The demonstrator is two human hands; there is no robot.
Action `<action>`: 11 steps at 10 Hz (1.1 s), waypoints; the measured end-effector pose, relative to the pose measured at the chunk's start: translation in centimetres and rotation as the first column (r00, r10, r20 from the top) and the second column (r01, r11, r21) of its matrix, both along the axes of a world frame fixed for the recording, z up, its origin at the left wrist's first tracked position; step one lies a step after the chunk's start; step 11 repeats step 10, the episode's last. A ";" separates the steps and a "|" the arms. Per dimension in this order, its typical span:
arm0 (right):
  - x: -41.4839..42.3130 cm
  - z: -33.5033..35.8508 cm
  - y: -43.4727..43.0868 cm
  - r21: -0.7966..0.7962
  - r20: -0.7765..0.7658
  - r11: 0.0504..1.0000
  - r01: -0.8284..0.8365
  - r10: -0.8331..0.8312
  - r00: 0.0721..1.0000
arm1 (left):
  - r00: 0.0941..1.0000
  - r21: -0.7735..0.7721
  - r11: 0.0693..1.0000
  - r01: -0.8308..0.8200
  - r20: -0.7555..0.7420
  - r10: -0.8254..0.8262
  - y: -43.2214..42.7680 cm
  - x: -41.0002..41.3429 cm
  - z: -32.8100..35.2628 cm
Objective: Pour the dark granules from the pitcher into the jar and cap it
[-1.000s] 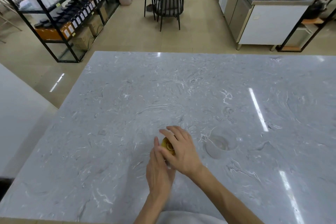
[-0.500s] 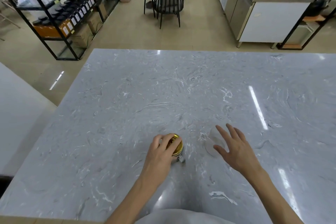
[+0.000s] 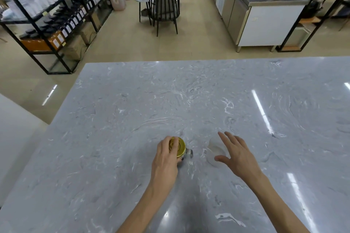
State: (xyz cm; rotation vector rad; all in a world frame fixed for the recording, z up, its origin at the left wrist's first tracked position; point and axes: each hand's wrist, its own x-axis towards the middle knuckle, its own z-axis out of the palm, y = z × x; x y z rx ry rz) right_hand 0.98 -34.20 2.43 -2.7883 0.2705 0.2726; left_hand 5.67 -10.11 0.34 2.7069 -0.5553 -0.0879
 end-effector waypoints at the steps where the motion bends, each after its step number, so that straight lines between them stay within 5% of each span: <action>1: 4.0 0.4 -0.3 0.051 0.016 0.999 0.011 -0.011 1.000 | 1.000 0.018 1.000 -0.019 -0.005 0.019 -0.6 4.3 0.2; 2: 9.1 0.7 -1.1 0.090 0.002 0.996 0.027 -0.028 1.000 | 0.995 -0.065 0.995 -0.081 -0.063 0.077 -1.4 9.6 0.3; 3: 14.3 1.1 -2.0 0.122 -0.024 0.992 0.026 -0.023 0.999 | 0.953 -0.360 0.889 -0.281 -0.217 0.214 -2.2 14.4 1.1; 5: 21.6 1.2 -4.4 0.125 -0.029 0.992 0.030 -0.027 0.999 | 0.915 -0.524 0.770 -0.365 -0.352 0.195 -2.9 21.5 1.4; 8: 23.6 -0.6 -5.1 0.156 -0.023 0.984 0.084 -0.081 0.996 | 0.944 -0.495 0.808 -0.319 -0.238 0.227 -2.8 23.9 -1.2; 10: 23.1 1.9 -4.2 0.016 -0.071 0.998 0.063 -0.062 0.996 | 0.965 -0.229 0.947 -0.226 -0.185 0.186 -2.8 22.7 0.4; 11: 23.1 1.9 -4.2 0.016 -0.071 0.998 0.063 -0.062 0.996 | 0.965 -0.229 0.947 -0.226 -0.185 0.186 -2.8 22.7 0.4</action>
